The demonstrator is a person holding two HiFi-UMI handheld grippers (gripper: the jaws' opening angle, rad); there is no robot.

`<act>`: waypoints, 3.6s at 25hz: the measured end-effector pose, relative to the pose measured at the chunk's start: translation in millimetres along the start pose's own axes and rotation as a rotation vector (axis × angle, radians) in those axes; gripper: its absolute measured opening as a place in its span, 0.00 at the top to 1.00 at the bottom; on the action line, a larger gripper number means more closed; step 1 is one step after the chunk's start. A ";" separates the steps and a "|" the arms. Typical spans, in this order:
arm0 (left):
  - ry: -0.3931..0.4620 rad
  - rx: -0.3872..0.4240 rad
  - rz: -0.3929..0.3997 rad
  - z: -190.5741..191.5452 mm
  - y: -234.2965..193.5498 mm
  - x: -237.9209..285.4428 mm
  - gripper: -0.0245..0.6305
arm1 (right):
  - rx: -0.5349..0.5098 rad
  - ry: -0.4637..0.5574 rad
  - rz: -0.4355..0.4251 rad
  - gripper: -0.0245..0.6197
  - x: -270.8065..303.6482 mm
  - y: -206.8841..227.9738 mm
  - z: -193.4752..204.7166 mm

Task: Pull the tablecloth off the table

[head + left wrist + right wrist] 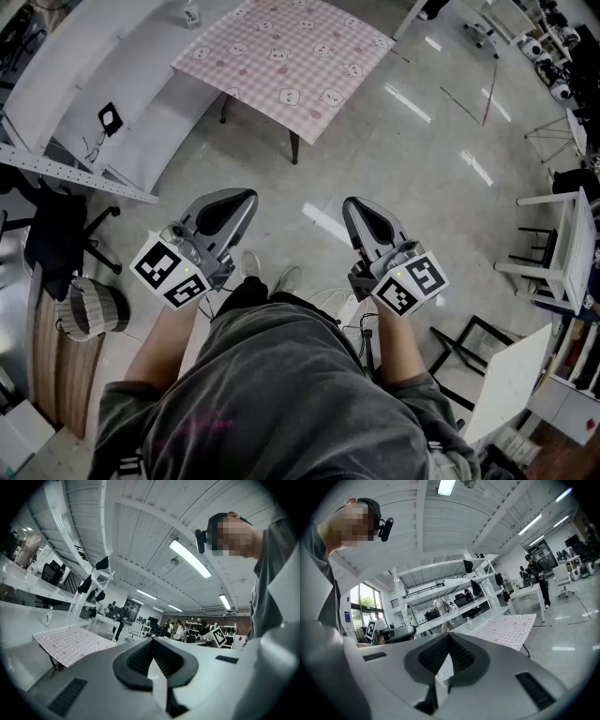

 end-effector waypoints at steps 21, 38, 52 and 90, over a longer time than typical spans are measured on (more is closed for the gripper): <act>-0.024 -0.007 -0.015 25.0 17.8 11.1 0.96 | 0.024 -0.001 -0.016 0.96 -21.5 19.9 1.5; -0.042 -0.009 -0.034 41.0 35.9 19.4 0.96 | 0.046 -0.017 -0.013 0.96 -46.1 41.2 5.8; -0.027 -0.008 -0.042 43.9 13.0 34.2 0.96 | 0.038 -0.020 0.001 0.96 -31.7 62.3 4.8; -0.081 -0.094 -0.009 21.1 -195.5 125.8 0.96 | 0.072 -0.080 0.104 0.96 164.3 148.8 13.7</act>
Point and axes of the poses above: the fingertips, and each gripper's own axes: x forward along the fingers, y to its right, z out of its underside, the point moved 3 cm from there along -x, backward along the fingers, and after that the axes turned 13 degrees about y, right-handed, at the moved point
